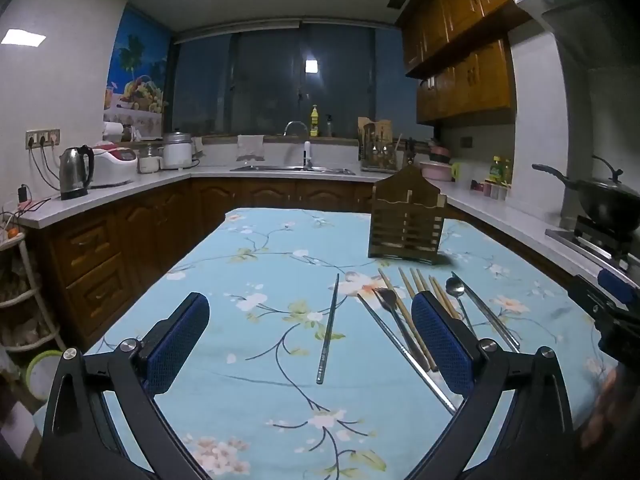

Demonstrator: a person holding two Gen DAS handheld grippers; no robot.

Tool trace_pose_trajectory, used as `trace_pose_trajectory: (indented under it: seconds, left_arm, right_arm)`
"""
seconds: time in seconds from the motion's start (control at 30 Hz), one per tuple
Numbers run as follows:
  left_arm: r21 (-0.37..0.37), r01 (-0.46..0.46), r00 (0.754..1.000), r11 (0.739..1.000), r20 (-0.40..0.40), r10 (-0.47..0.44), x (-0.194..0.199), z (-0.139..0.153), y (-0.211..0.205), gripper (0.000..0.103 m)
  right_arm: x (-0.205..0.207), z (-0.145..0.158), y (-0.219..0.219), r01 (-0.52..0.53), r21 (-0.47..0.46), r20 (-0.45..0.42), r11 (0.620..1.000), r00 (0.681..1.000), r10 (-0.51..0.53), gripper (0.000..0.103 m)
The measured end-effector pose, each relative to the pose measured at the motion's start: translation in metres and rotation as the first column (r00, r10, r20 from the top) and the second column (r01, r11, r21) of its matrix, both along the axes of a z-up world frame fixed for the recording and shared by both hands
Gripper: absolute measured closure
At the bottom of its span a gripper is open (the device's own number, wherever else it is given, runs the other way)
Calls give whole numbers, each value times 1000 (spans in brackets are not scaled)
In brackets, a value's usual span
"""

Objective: Organize utensils

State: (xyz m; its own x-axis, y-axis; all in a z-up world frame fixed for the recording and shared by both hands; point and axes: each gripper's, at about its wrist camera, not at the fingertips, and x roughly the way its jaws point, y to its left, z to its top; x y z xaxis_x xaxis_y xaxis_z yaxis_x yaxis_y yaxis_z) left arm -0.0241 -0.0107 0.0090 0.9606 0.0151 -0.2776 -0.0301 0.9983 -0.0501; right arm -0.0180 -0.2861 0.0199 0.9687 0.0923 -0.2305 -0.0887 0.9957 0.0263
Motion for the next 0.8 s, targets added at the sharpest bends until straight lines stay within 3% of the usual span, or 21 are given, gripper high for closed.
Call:
trace_pose_trajectory:
  seconds: [0.8]
  left_arm:
    - [1, 14, 1000, 1000, -8, -14, 1, 0, -1, 0]
  right_arm:
    - [2, 1, -4, -3, -2, -8, 1000, 1000, 3, 0]
